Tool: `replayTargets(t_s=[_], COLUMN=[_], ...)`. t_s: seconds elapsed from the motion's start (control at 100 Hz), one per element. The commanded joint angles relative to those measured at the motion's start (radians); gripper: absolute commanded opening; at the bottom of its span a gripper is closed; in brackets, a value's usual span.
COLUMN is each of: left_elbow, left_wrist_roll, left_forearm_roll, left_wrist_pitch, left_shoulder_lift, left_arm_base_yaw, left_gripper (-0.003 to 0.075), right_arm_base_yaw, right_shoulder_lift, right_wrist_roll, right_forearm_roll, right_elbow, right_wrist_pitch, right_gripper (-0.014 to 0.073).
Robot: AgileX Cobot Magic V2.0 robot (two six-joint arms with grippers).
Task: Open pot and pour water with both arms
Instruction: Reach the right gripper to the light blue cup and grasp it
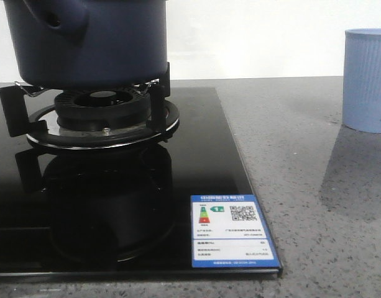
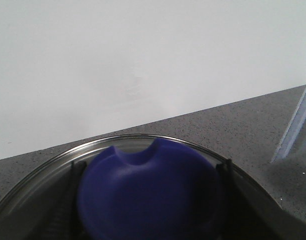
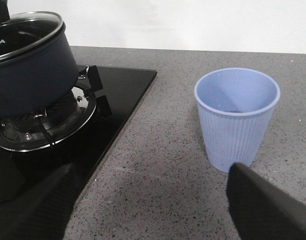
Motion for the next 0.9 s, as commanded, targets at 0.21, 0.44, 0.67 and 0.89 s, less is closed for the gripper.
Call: replayTargets(t_s=[0.21, 0.44, 0.67, 0.89], left_elbow=[-0.036, -0.036, -0.036, -0.036], left_wrist_roll=[-0.002, -0.002, -0.002, -0.002], left_forearm_roll=[0.039, 0.047, 0.047, 0.053], left_wrist_pitch=[-0.134, -0.122, -0.067, -0.066], left_shoulder_lift=[-0.160, -0.246, -0.282, -0.286], left_arm_base_yaw=[0.013, 0.092, 0.168, 0.201], left_gripper=[0.0388, 0.0388, 0.0388, 0.0388], right_arm_base_yaw=[0.002, 0.002, 0.002, 0.002], right_shoulder_lift=[0.013, 0.013, 0.013, 0.059], right_wrist_roll=[-0.008, -0.008, -0.008, -0.008], right_forearm_roll=[0.012, -0.014, -0.022, -0.043], right_elbow=[0.004, 0.098, 0.208, 0.286], right_wrist_pitch=[-0.074, -0.174, -0.411, -0.585], right_gripper=[0.0556, 0.0556, 0.0556, 0.0556])
